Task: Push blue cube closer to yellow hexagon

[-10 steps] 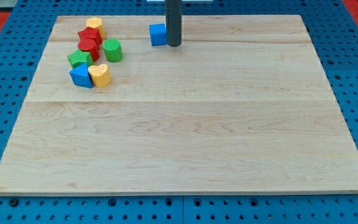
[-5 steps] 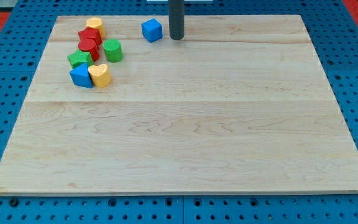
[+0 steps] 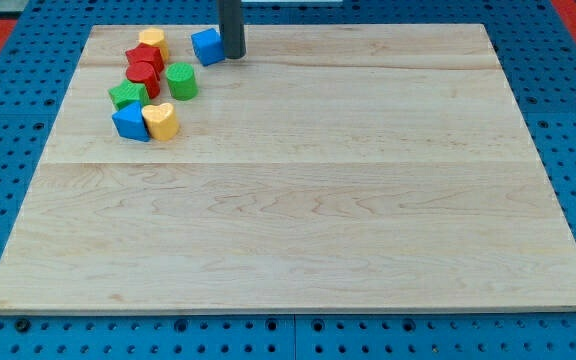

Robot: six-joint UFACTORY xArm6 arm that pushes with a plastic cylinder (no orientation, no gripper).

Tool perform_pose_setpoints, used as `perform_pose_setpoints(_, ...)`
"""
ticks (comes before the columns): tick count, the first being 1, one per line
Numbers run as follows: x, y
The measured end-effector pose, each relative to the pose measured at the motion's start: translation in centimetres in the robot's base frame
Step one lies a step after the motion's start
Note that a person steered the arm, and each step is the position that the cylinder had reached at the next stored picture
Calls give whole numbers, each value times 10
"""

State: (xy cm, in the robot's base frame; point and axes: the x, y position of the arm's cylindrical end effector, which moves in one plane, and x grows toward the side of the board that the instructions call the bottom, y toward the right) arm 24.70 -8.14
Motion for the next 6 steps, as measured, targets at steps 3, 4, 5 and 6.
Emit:
perform_pose_setpoints(3,-1,-14)
perform_pose_setpoints(4,-1,-21)
perform_pose_setpoints(5,-1,-22)
perform_pose_setpoints(6,-1,-27)
